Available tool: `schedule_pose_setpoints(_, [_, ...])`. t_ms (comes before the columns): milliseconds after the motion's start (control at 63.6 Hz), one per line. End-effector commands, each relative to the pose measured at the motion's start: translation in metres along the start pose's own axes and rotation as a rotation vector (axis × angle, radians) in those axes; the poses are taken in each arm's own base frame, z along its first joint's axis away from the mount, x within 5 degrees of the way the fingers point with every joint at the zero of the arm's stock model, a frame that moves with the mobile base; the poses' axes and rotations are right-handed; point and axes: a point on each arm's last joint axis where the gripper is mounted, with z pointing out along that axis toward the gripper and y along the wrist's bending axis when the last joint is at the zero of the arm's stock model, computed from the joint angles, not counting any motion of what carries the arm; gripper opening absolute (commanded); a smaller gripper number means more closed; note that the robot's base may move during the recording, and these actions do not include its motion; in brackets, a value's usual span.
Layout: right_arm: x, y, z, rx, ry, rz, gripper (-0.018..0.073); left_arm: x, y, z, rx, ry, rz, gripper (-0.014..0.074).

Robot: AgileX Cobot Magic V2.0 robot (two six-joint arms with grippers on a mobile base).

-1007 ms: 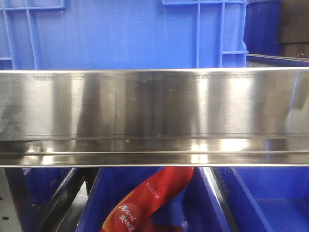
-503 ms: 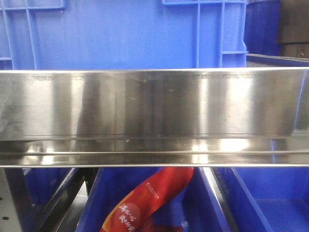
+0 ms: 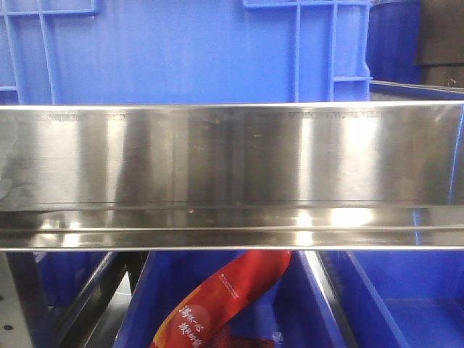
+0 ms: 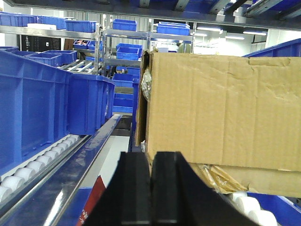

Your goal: Grab PVC pipe and place in blue bin

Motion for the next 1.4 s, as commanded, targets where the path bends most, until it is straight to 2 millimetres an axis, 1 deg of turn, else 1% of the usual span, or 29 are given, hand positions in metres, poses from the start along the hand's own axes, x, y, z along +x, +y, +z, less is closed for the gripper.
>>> schedule_pose_setpoints(0, [0.0, -0.001, 0.0, 0.01, -0.019, -0.001, -0.0163, -0.003, 0.0, 0.0, 0.0, -0.026, -0.011, -0.0111])
schedule_pose_setpoints(110, [0.012, -0.001, 0.0, 0.013, -0.005, -0.001, -0.0163, -0.003, 0.0, 0.0, 0.0, -0.026, -0.011, -0.0111])
schedule_pose_setpoints(189, [0.008, -0.001, 0.0, 0.02, -0.051, -0.001, -0.0163, -0.003, 0.0, 0.0, 0.0, -0.026, -0.011, -0.0111])
schedule_pose_setpoints(220, [0.01, -0.001, 0.0, 0.016, -0.024, -0.001, -0.0163, -0.003, 0.0, 0.0, 0.0, -0.026, -0.011, -0.0111])
schedule_pose_setpoints(440, [0.013, -0.001, 0.0, 0.017, 0.012, -0.002, -0.0163, -0.003, 0.0, 0.0, 0.0, -0.026, -0.011, -0.0111])
schedule_pose_setpoints(676, [0.013, -0.002, 0.0, 0.048, 0.013, 0.007, -0.0163, -0.003, 0.0, 0.0, 0.0, -0.026, -0.011, -0.0111])
schedule_pose_setpoints(1384, [0.013, 0.0, 0.0, 0.011, 0.013, 0.013, -0.0163, -0.003, 0.0, 0.0, 0.0, -0.026, -0.011, -0.0111])
